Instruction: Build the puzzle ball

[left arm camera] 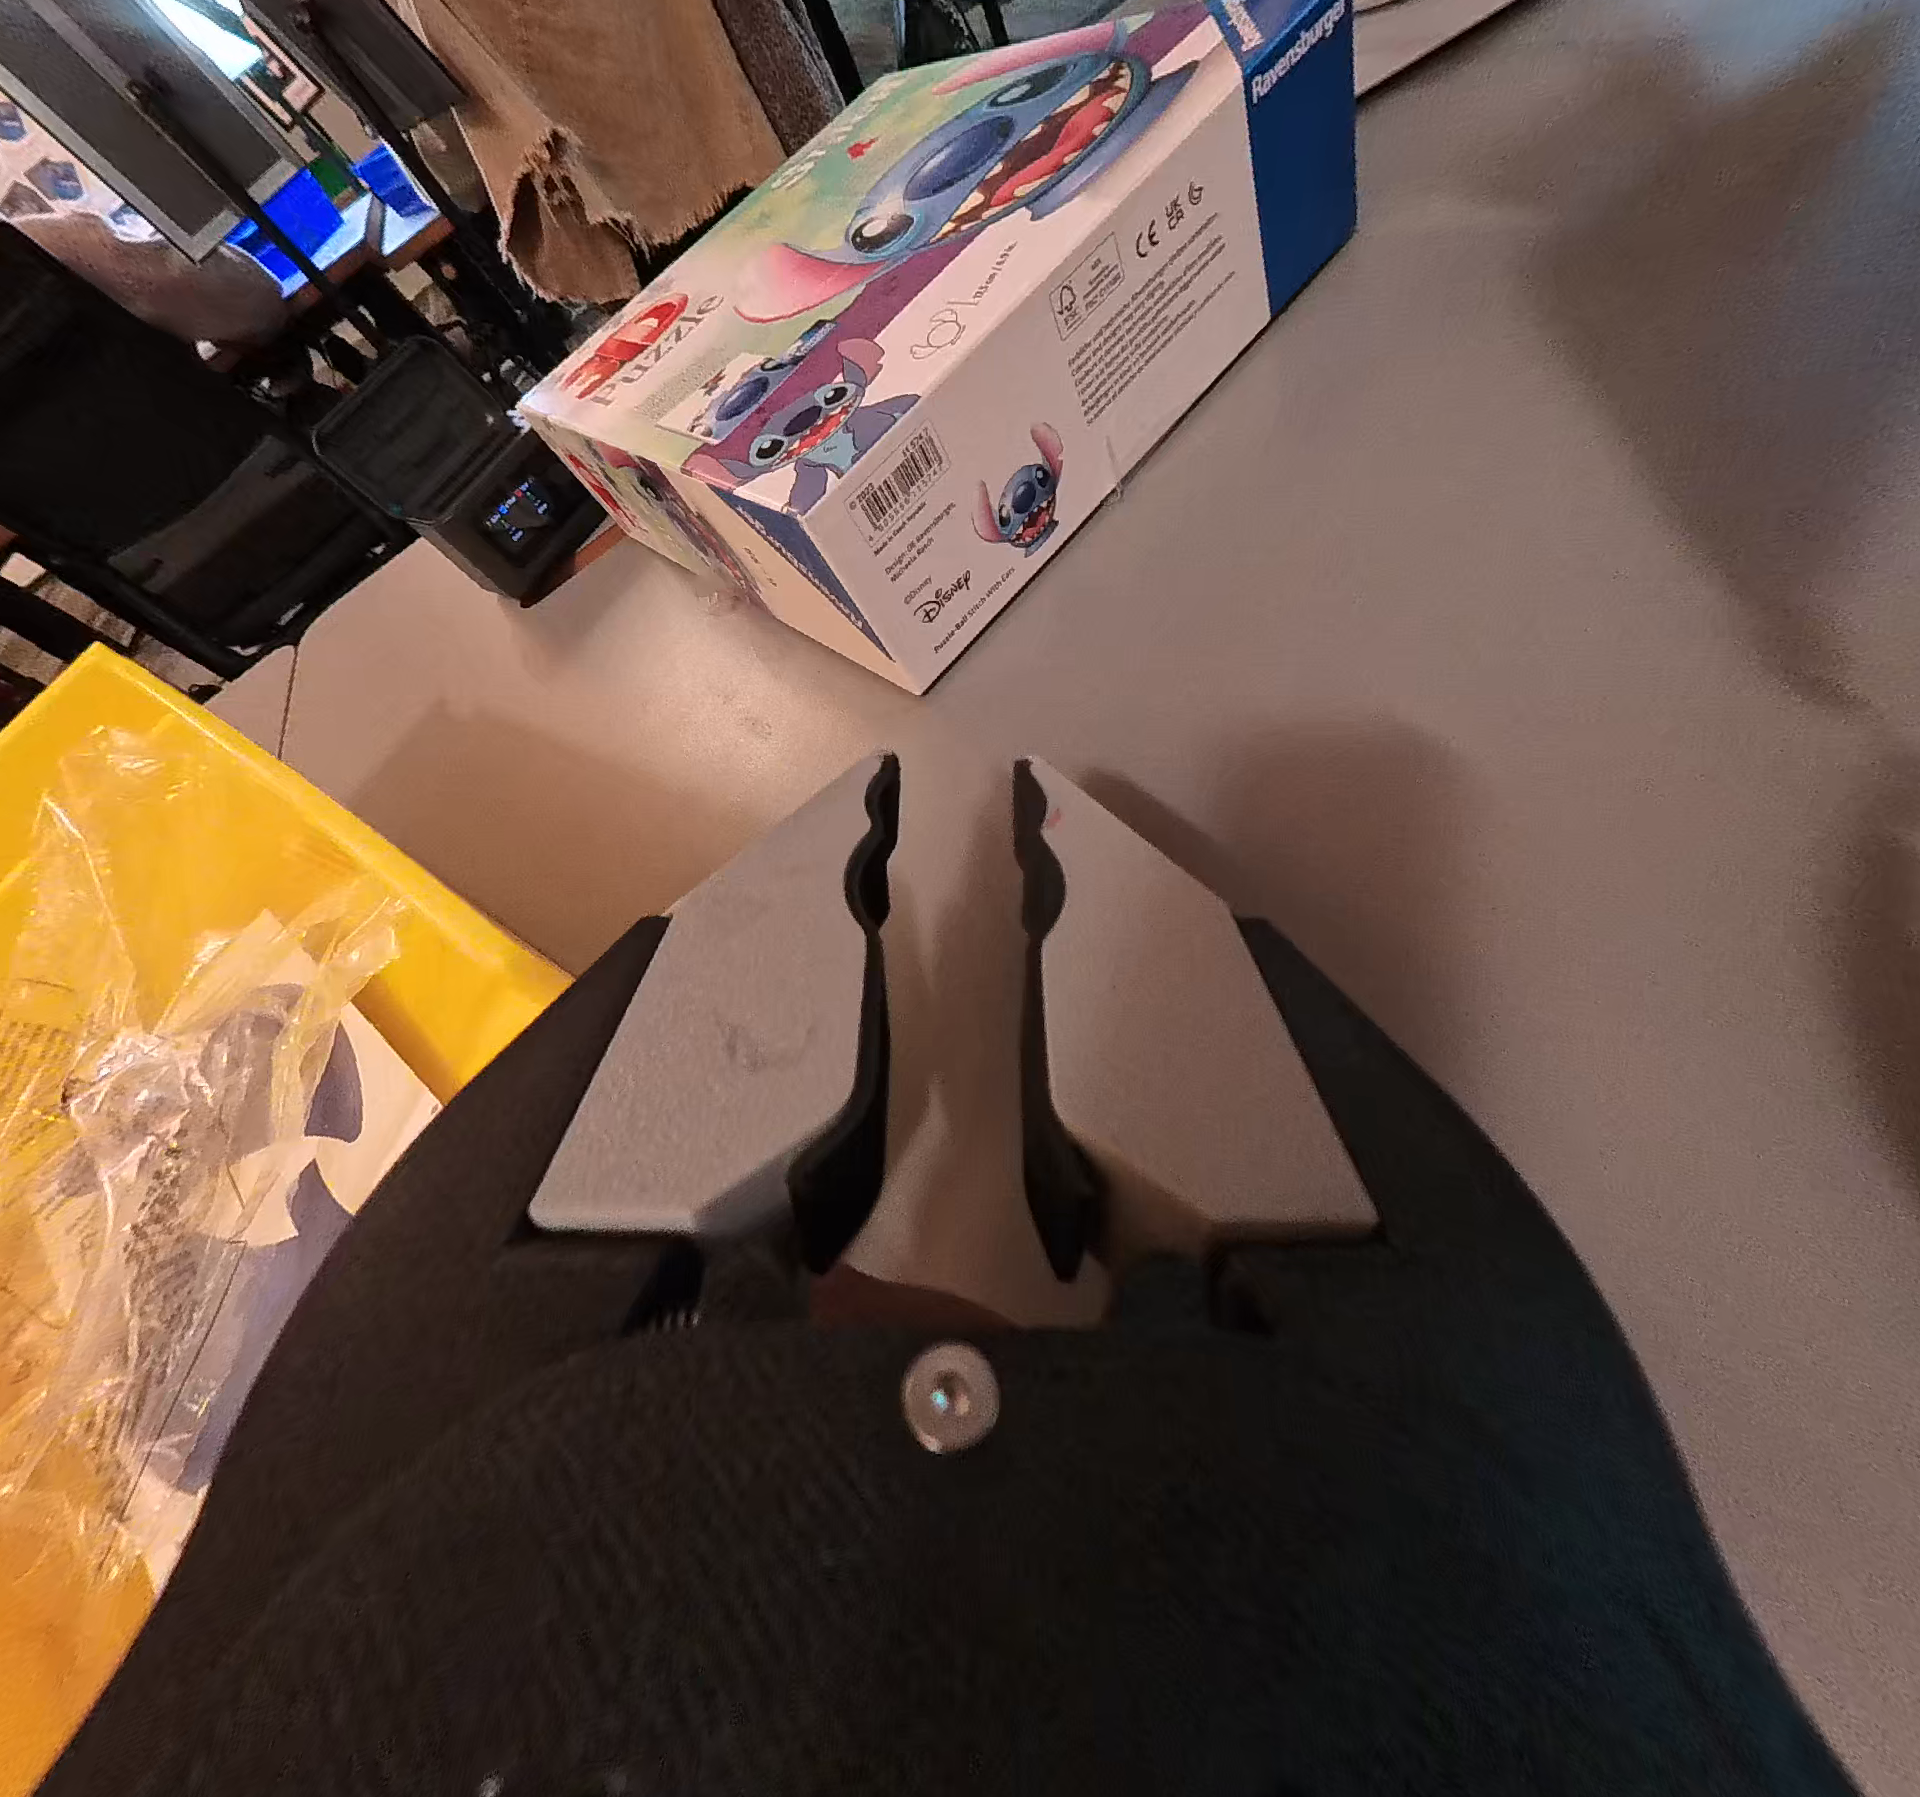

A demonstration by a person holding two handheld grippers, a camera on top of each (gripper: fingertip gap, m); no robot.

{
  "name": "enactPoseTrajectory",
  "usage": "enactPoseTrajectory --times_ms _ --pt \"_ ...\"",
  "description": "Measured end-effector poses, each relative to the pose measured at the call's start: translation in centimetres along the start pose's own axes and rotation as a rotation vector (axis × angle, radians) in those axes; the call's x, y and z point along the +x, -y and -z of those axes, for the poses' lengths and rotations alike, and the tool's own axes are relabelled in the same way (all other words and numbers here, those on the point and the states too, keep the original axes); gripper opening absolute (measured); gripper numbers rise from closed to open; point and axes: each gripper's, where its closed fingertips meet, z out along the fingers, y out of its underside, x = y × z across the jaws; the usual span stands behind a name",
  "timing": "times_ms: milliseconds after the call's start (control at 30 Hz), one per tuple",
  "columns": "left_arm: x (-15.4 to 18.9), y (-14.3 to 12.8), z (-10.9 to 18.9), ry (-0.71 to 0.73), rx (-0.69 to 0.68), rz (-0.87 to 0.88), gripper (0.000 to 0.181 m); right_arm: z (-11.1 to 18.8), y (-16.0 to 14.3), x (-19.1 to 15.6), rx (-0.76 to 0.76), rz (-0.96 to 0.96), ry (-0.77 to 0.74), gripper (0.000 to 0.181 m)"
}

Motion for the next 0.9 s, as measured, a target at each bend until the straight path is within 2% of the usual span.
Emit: enactPoseTrajectory --times_ms 333,633,900 --pt "-0.1 -0.3 -0.1 -0.028 -0.007 -0.001 0.015 0.7 -1.7 1.5 0.059 -0.115 0.072 0.000" --pt "-0.2 -0.5 -0.2 -0.033 -0.015 0.009 0.021 -0.1 -1.6 0.9 0.064 -0.132 0.112 0.000" --pt "-0.4 -0.4 -0.2 -0.015 -0.010 0.005 0.019 -0.8 -1.6 -0.5 0.062 -0.085 0.108 0.000"
